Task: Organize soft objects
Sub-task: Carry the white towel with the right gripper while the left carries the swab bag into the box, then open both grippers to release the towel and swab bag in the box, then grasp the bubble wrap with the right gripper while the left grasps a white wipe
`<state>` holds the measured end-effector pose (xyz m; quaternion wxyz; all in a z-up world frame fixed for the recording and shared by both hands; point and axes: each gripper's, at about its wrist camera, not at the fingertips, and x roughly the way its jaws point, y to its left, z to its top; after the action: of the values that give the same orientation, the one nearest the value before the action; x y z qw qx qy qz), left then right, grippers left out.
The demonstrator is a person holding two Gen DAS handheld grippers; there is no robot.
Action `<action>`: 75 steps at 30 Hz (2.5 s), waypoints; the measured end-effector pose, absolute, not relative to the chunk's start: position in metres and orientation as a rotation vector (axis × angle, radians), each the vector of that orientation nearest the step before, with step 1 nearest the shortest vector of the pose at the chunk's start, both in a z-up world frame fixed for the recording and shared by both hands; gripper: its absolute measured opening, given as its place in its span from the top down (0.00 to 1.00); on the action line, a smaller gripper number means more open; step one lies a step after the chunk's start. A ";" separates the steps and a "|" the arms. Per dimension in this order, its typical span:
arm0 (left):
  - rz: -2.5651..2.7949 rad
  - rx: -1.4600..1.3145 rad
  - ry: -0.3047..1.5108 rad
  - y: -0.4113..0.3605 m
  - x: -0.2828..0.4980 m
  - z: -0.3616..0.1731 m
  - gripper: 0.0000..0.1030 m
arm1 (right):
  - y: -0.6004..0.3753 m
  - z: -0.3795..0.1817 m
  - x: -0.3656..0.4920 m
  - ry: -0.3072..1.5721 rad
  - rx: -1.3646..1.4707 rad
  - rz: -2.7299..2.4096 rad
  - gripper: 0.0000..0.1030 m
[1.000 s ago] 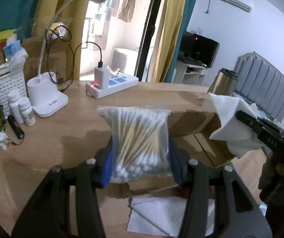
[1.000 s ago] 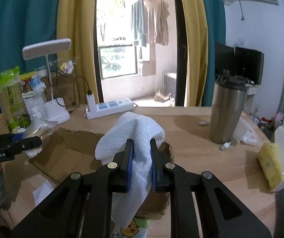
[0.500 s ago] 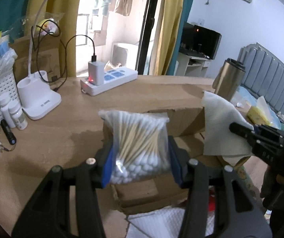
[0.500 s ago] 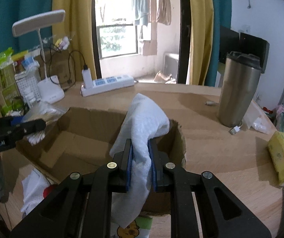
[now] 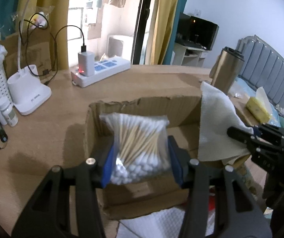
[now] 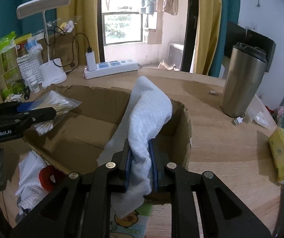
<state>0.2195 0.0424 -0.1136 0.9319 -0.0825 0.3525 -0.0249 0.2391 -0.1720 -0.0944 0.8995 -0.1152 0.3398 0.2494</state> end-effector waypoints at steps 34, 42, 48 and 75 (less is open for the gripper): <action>-0.090 -0.229 0.526 0.040 0.118 -0.055 0.23 | -0.213 -0.015 0.139 0.445 -0.175 0.504 0.27; -0.106 -0.259 0.521 0.038 0.091 -0.060 0.11 | -0.211 -0.018 0.121 0.444 -0.167 0.520 0.27; -0.097 -0.278 0.506 0.041 0.077 -0.065 0.11 | -0.210 -0.031 0.112 0.485 -0.180 0.519 0.27; -0.087 -0.261 0.622 0.036 0.082 -0.104 0.11 | -0.163 -0.103 0.127 0.676 -0.220 0.659 0.36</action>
<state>0.0824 0.0357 -0.1039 0.9428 -0.1279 0.3049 -0.0429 0.1266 -0.1628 -0.1029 0.8848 -0.1058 0.3250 0.3168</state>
